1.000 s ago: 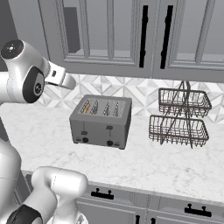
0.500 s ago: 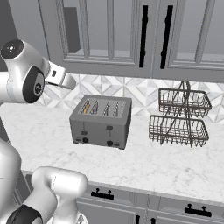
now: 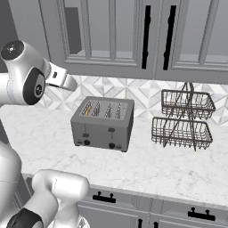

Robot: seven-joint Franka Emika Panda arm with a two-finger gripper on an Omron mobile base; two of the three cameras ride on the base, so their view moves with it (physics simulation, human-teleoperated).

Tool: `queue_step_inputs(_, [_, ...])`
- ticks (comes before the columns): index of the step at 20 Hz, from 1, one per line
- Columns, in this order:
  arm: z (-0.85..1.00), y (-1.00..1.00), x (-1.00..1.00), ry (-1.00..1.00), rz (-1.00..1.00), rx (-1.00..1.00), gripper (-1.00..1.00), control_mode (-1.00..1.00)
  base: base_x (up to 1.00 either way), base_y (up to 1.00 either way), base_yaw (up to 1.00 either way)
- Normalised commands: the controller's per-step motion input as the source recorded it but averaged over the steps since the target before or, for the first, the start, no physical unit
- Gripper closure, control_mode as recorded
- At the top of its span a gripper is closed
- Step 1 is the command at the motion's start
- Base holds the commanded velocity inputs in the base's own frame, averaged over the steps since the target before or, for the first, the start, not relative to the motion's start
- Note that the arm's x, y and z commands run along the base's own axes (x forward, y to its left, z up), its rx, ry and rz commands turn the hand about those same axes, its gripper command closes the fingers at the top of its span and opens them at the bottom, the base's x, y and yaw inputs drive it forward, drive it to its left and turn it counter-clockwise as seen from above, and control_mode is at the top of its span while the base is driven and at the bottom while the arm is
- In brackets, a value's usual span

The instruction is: Start the toaster. Once the lever pops up, take the bread to the plate on the dining counter.

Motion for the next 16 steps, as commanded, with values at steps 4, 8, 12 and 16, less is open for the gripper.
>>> queue_step_inputs(4, [0.00, 0.00, 0.00, 0.00, 0.00, 0.00, -1.00, -1.00, 0.00, 0.00, 0.00])
queue_step_inputs(8, [0.00, 0.00, 0.00, 0.00, 0.00, 0.00, -1.00, -1.00, 0.00, 0.00, 0.00])
queue_step_inputs(12, [0.00, 0.00, 0.00, 0.00, 0.00, 0.00, -1.00, -1.00, 0.00, 0.00, 0.00])
queue_step_inputs(16, [0.00, 0.00, 0.00, 0.00, 0.00, 0.00, -1.00, -1.00, 0.00, 0.00, 0.00])
